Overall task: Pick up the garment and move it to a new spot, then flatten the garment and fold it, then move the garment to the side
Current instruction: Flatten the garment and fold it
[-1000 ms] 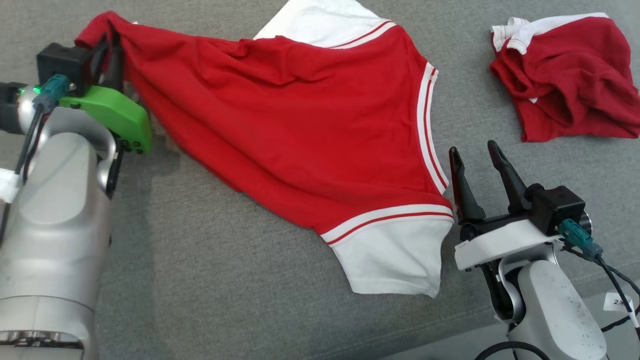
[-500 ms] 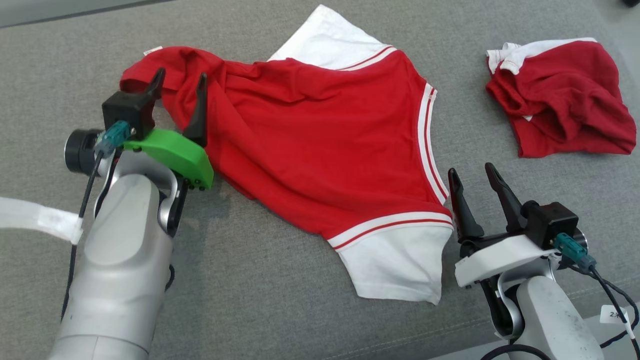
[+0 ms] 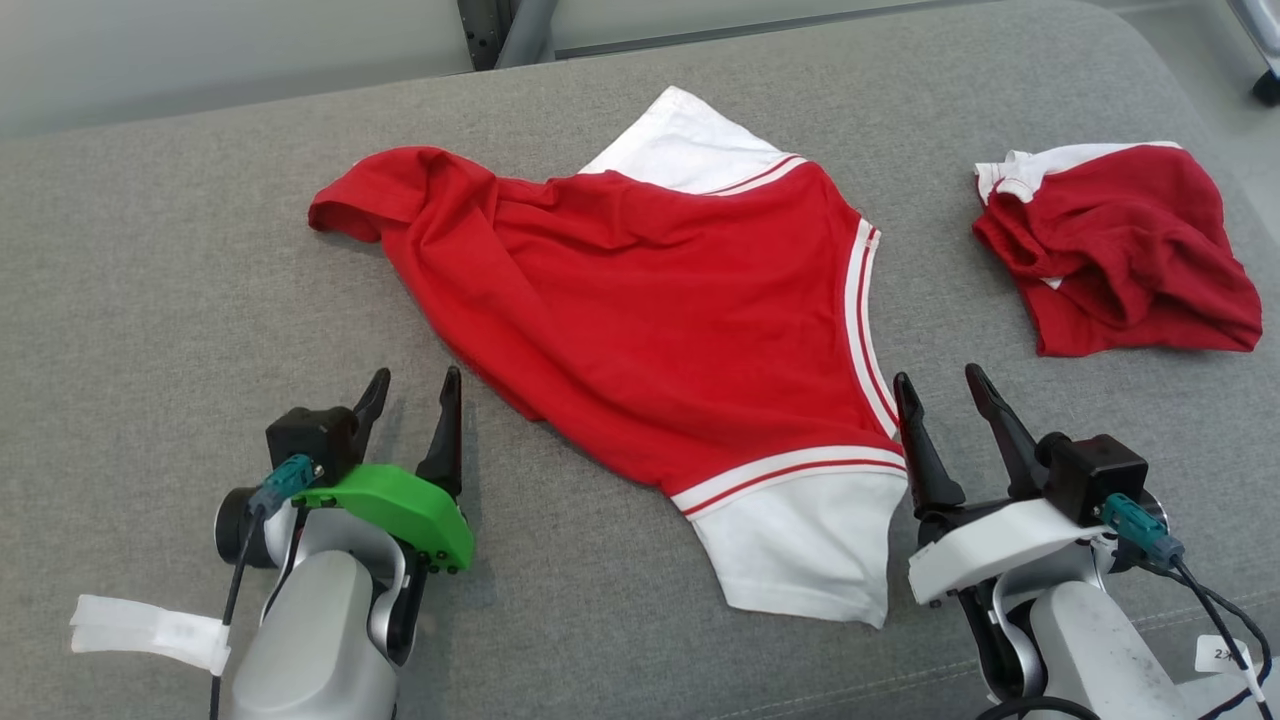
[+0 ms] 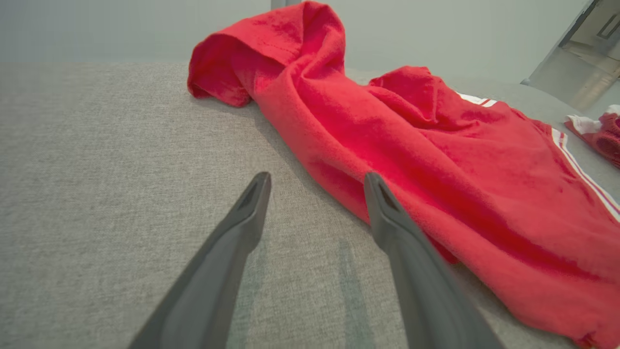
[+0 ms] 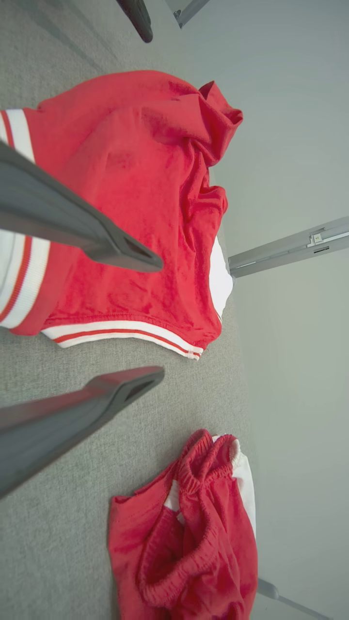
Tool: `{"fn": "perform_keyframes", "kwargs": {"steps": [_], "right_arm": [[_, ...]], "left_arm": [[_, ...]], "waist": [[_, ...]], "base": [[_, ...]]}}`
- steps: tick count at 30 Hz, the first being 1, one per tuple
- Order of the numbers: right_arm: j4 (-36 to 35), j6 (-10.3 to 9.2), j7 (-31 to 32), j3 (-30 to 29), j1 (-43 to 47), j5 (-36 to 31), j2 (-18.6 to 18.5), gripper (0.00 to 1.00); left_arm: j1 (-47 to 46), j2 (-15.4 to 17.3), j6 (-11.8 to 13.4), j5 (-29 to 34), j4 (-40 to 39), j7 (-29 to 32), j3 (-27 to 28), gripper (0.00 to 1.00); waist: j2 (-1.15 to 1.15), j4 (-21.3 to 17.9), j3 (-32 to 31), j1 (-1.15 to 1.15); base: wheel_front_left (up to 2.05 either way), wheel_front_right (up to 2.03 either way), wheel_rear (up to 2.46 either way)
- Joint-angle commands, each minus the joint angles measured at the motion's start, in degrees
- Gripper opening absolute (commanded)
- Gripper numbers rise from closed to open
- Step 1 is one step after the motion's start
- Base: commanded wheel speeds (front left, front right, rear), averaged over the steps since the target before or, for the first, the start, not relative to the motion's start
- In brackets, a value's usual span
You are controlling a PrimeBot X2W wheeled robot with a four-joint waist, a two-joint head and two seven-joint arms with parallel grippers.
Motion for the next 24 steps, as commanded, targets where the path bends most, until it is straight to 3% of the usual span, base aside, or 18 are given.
{"fn": "perform_keyframes", "kwargs": {"steps": [1,8,12,13,14,15,16,18,24], "right_arm": [[0.16,-0.07,-0.16,0.11,0.48,-0.11,-0.13,1.00],[0.03,-0.07,-0.16,-0.03,-0.53,-0.64,-0.13,1.00],[-0.02,-0.08,-0.16,0.09,-0.71,-0.22,-0.14,1.00],[0.01,-0.08,-0.16,0.12,-0.69,-0.13,-0.14,1.00],[0.01,-0.08,-0.16,0.12,-0.69,-0.13,-0.14,1.00],[0.06,-0.07,-0.16,0.06,-0.70,0.02,-0.11,1.00],[0.18,-0.07,-0.16,-0.12,-0.62,0.26,-0.12,1.00],[0.02,-0.07,-0.16,-0.08,-0.62,0.63,-0.13,1.00],[-0.23,-0.08,-0.16,0.01,-1.21,1.40,-0.12,1.00]], "left_arm": [[1.03,-0.01,-0.20,-1.14,0.63,0.05,-0.50,1.00],[-2.33,-0.01,-0.21,-11.83,1.80,0.04,-3.07,0.98],[-4.66,0.44,-0.22,-13.44,3.60,0.05,-2.83,0.93],[-5.33,1.43,-0.22,-11.95,4.48,0.05,-3.71,0.72],[-5.33,1.43,-0.22,-11.95,4.48,0.05,-3.71,0.72],[-6.05,1.68,-0.20,-12.16,5.12,0.04,-3.76,0.49],[-6.67,1.78,-0.14,-12.22,6.08,0.04,-3.55,0.36],[-8.27,2.37,0.14,-11.05,8.64,0.05,-3.12,0.00],[-10.87,2.81,0.24,-8.28,9.39,0.04,-2.64,0.00]], "waist": [[0.00,-0.56,0.54,0.00],[0.00,-2.65,2.19,0.00],[0.00,-4.12,2.69,0.00],[0.00,-4.49,2.83,0.00],[0.00,-4.49,2.83,0.00],[0.00,-4.83,3.00,0.00],[0.00,-5.09,3.13,0.00],[0.00,-5.69,3.64,0.00],[0.00,-6.22,4.41,0.00]], "base": [[0.00,0.00,0.00],[0.00,0.00,0.00],[0.00,0.00,0.00],[0.00,0.00,0.00],[0.00,0.00,0.00],[0.00,0.00,0.00],[0.00,0.00,0.00],[0.00,0.00,0.00],[0.00,0.00,0.00]]}}
